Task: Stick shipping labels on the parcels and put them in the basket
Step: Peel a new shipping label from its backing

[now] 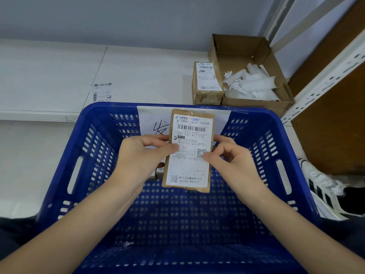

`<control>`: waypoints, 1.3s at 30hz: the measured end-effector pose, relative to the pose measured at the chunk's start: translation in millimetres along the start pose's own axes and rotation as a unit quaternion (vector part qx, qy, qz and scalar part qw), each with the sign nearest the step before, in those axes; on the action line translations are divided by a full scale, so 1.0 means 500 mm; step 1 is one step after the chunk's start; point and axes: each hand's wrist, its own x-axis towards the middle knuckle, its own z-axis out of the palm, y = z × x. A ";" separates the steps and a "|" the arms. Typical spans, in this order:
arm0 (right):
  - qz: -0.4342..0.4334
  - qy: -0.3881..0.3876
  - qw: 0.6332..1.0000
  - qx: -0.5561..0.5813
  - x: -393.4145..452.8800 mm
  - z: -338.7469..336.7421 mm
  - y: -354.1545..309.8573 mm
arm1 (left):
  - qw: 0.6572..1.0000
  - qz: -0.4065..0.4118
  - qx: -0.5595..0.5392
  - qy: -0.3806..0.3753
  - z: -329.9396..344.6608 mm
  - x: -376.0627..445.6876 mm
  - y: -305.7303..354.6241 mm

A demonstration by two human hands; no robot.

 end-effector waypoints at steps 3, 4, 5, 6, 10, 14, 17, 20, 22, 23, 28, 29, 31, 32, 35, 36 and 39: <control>-0.012 0.003 1.000 -0.015 -0.001 0.003 0.005 | 1.000 0.013 0.014 0.008 0.005 0.001 -0.010; -0.023 0.008 0.999 -0.020 -0.002 0.004 0.009 | 1.000 0.019 0.019 0.007 0.007 0.001 -0.012; -0.035 0.012 0.999 -0.023 -0.003 0.004 0.013 | 0.999 0.025 0.024 0.006 0.009 0.000 -0.013; -0.048 0.015 0.998 -0.027 -0.004 0.006 0.018 | 0.999 0.031 0.027 0.008 0.010 -0.001 -0.013; -0.067 -0.009 0.998 -0.006 -0.001 0.002 0.018 | 1.000 0.016 0.002 0.015 0.004 0.005 -0.010; -0.093 -0.098 0.990 -0.035 0.010 -0.012 -0.001 | 1.000 0.006 -0.008 0.004 -0.002 0.007 -0.003; -0.123 -0.171 0.973 -0.090 0.011 -0.024 -0.003 | 1.000 0.014 -0.010 0.005 -0.005 0.011 0.007; -0.119 -0.212 0.963 -0.113 0.010 -0.033 -0.006 | 1.000 0.023 0.004 -0.002 -0.009 0.015 0.015; -0.108 -0.222 0.961 -0.125 0.013 -0.038 -0.004 | 0.998 0.041 0.044 -0.021 -0.010 0.014 0.016; -0.100 -0.222 0.960 -0.134 0.015 -0.040 -0.001 | 0.995 0.055 0.078 -0.029 -0.010 0.012 0.015; -0.070 -0.225 0.966 -0.107 0.025 -0.049 -0.008 | 0.979 0.106 0.169 -0.039 -0.012 0.005 0.006; -0.072 -0.225 0.967 -0.096 0.027 -0.051 -0.011 | 0.978 0.106 0.173 -0.041 -0.013 0.004 0.005; -0.081 -0.211 0.972 -0.069 0.031 -0.052 -0.012 | 0.977 0.104 0.178 -0.047 -0.015 0.003 0.005; -0.082 -0.196 0.975 -0.057 0.032 -0.051 -0.011 | 0.977 0.104 0.181 -0.052 -0.016 0.002 0.005; -0.072 -0.150 0.985 -0.039 0.034 -0.047 -0.008 | 0.975 0.102 0.184 -0.065 -0.013 -0.005 0.005; -0.069 -0.130 0.988 -0.039 0.034 -0.044 -0.008 | 0.975 0.103 0.186 -0.068 -0.011 -0.007 0.004; -0.078 -0.061 0.993 -0.059 0.031 -0.034 -0.001 | 0.967 0.117 0.212 -0.075 -0.004 -0.014 0.000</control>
